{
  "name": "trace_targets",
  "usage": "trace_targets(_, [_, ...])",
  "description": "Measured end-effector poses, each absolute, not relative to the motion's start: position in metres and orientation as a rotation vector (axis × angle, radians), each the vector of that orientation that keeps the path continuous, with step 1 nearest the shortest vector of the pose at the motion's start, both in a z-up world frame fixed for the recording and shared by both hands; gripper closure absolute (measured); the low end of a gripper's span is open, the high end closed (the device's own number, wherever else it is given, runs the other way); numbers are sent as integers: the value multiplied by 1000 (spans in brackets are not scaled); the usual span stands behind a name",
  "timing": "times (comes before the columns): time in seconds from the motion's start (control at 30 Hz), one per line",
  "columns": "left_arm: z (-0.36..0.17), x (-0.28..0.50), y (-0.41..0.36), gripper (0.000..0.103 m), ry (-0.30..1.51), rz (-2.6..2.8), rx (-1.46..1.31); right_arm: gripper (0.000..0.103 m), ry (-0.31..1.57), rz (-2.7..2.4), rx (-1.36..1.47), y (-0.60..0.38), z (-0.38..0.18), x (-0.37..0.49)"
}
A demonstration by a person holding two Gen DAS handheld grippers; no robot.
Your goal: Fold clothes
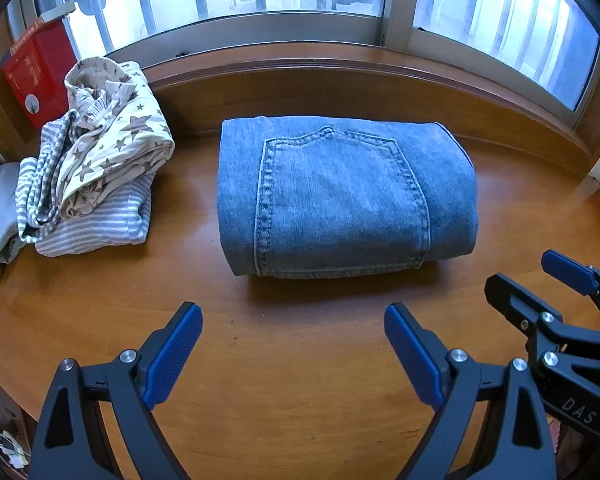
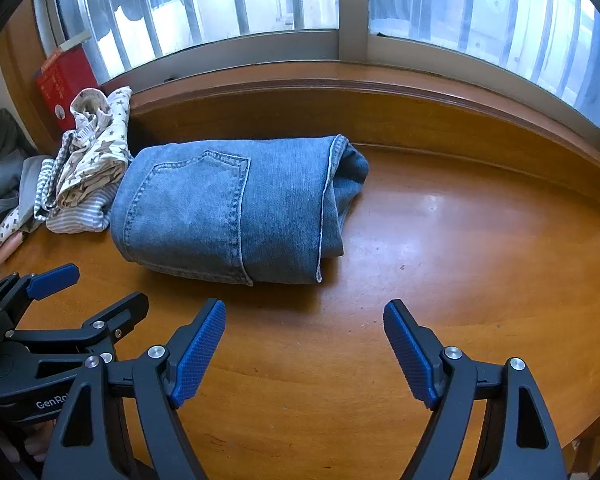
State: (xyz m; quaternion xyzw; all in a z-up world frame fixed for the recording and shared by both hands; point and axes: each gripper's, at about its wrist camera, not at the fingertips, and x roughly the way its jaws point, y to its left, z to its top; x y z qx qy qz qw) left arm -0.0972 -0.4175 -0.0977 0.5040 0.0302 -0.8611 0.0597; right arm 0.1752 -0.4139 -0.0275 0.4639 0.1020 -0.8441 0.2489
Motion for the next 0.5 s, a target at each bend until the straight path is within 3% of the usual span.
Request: trace_targets(0.5, [-98,-96,-420,10,112,-2612,1513,22,287,-2294,1252,-415,-27,177])
